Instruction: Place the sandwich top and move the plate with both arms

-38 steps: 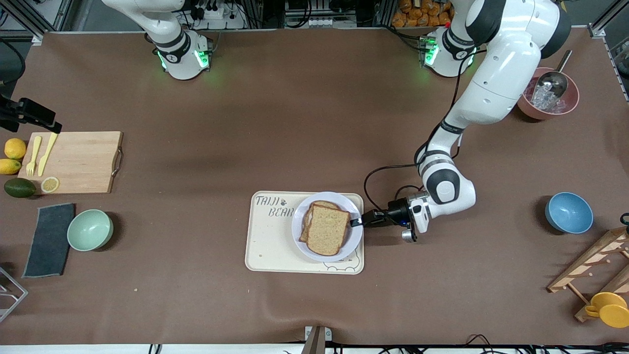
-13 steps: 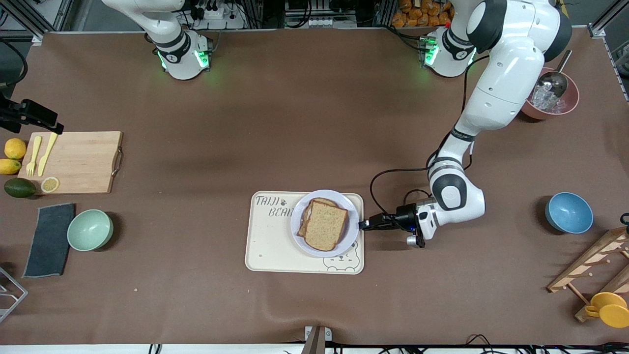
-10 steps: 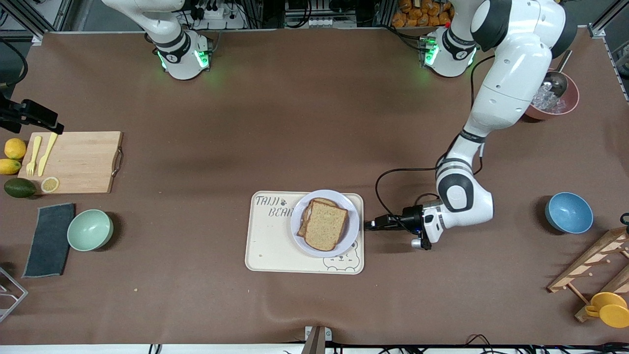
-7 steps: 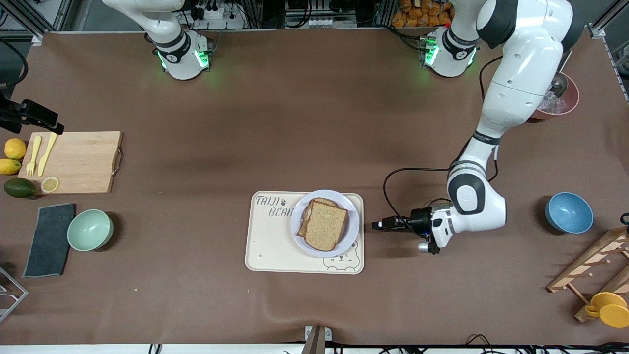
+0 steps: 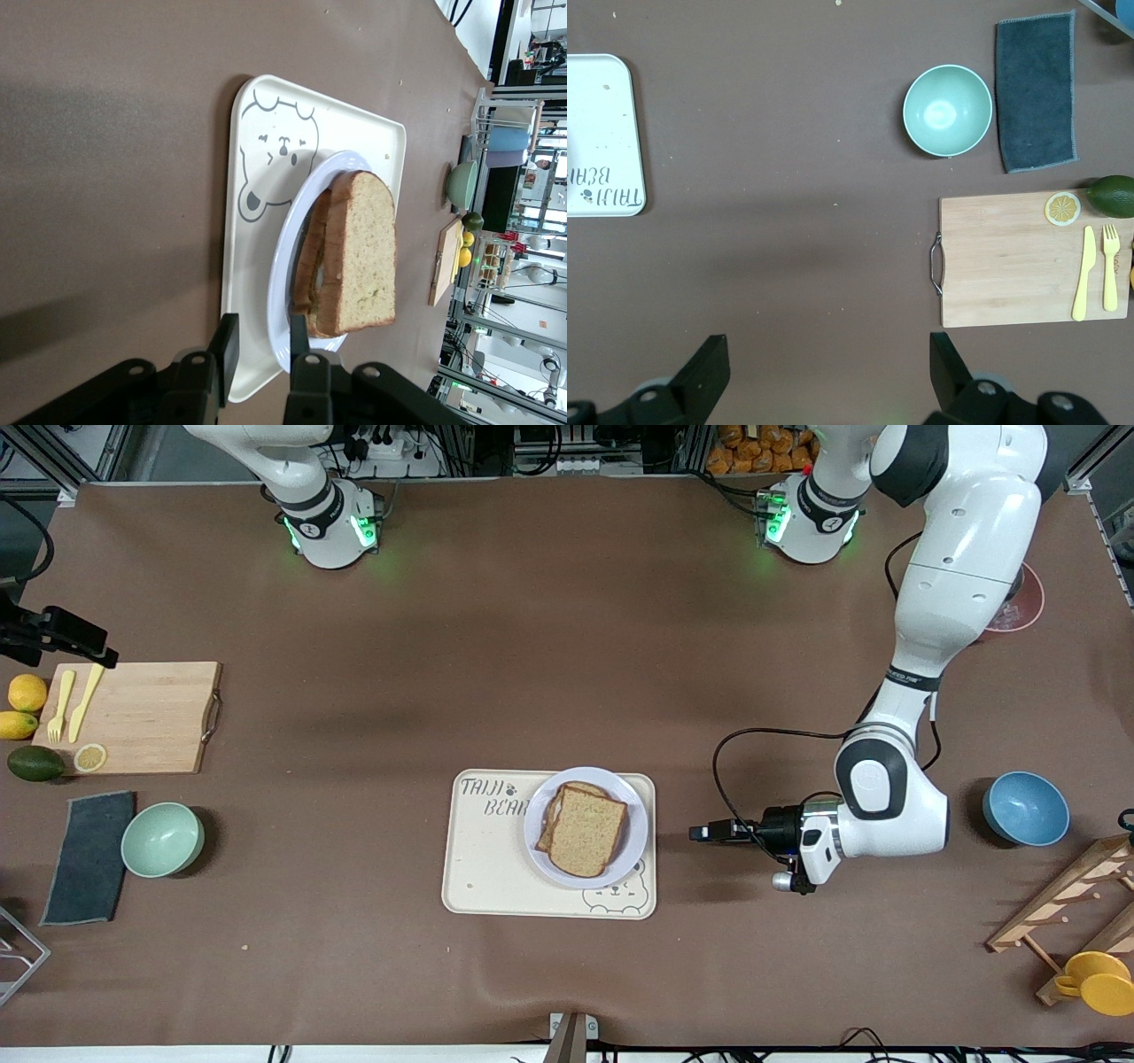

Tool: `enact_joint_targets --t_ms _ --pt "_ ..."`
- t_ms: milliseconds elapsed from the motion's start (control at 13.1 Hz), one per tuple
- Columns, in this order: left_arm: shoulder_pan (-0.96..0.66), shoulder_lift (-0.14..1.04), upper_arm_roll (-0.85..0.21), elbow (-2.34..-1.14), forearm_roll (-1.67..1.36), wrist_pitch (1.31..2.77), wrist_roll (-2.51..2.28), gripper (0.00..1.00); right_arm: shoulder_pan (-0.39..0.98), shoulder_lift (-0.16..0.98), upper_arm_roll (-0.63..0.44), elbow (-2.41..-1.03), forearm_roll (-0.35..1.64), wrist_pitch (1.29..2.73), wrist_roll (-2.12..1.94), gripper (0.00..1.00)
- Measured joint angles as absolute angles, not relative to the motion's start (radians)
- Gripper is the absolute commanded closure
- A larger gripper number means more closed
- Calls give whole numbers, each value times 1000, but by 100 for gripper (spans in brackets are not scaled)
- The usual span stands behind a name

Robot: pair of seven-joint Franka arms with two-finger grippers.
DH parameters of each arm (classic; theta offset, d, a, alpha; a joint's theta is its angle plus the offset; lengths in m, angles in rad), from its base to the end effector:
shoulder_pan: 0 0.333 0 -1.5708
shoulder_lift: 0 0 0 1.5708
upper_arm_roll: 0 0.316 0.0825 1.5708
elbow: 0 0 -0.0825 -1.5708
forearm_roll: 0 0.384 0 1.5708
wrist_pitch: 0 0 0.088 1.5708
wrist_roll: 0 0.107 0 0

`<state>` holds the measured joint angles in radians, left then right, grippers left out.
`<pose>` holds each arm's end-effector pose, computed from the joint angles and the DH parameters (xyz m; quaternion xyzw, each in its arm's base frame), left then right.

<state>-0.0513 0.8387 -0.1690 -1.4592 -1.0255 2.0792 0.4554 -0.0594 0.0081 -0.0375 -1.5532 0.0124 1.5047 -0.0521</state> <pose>0.6922 -0.1770 0.1955 0.8840 0.0069 -0.0426 0.4655 0.5476 -0.0517 0.6227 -0.9993 0.0222 0.0278 0.0081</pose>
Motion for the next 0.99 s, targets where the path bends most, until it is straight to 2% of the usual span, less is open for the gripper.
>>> enact_joint_targets --t_ms 381,686,992 --pt "-41 816 -169 -1446 -912 2070 389 71 -59 8 -38 -1553 12 1505 -52 0" --pt "-42 749 -178 -1425 -716 2020 258 70 -59 8 -38 -1553 12 1505 -52 0" --pt "-54 619 -188 -1412 -457 1927 152 57 -59 8 -37 -1554 12 1505 -52 0"
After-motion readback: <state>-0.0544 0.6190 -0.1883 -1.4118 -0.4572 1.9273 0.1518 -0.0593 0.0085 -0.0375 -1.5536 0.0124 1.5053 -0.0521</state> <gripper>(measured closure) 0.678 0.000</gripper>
